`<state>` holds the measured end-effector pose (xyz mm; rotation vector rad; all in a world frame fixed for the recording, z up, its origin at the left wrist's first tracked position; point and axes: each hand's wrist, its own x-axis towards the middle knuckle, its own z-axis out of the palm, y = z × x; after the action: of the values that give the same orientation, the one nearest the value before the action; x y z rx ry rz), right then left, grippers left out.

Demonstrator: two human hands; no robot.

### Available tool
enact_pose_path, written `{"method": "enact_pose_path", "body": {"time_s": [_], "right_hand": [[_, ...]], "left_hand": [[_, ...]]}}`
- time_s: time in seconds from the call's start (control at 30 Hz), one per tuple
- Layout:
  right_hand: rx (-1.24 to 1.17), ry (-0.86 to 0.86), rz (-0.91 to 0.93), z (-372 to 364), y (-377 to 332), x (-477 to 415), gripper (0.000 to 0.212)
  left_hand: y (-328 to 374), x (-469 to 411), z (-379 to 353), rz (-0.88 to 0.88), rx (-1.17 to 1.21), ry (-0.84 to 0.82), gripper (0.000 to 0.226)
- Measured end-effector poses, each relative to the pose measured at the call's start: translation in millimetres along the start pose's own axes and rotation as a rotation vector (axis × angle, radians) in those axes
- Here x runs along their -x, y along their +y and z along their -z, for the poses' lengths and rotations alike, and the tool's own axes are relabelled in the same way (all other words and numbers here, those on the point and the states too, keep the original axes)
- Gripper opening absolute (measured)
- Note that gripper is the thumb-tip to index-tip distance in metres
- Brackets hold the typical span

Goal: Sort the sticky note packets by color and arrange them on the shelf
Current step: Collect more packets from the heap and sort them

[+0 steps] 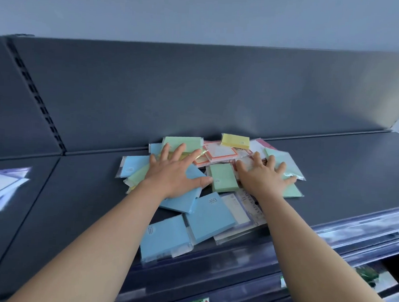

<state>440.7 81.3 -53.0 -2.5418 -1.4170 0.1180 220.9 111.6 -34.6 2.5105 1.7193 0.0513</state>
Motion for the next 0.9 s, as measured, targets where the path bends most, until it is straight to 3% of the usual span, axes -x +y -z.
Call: {"method": "enact_pose_path", "body": {"time_s": [0.13, 0.3, 0.37, 0.43, 0.53, 0.63, 0.9], "right_hand": [[-0.088, -0.004, 0.052, 2, -26, 16, 0.084], [-0.171, 0.066, 0.161, 10, -48, 34, 0.067], [-0.238, 0.148, 0.3, 19, -55, 46, 0.063], [-0.35, 0.158, 0.479, 30, -63, 63, 0.059], [-0.414, -0.09, 0.604, 43, -67, 95, 0.06], [-0.321, -0.312, 0.579, 45, -58, 113, 0.067], [-0.16, -0.509, 0.588, 45, -47, 127, 0.093]], "left_hand": [[-25, 18, 9, 0.001, -0.035, 0.115, 0.084], [-50, 49, 30, -0.018, -0.038, 0.306, 0.066], [-57, 64, 38, -0.051, 0.102, 0.293, 0.058], [-60, 80, 41, -0.095, 0.241, 0.17, 0.06], [-62, 97, 34, -0.159, 0.229, 0.034, 0.064], [-63, 103, 30, -0.192, 0.162, 0.016, 0.06], [-58, 109, 23, -0.185, -0.009, 0.006, 0.042]]}}
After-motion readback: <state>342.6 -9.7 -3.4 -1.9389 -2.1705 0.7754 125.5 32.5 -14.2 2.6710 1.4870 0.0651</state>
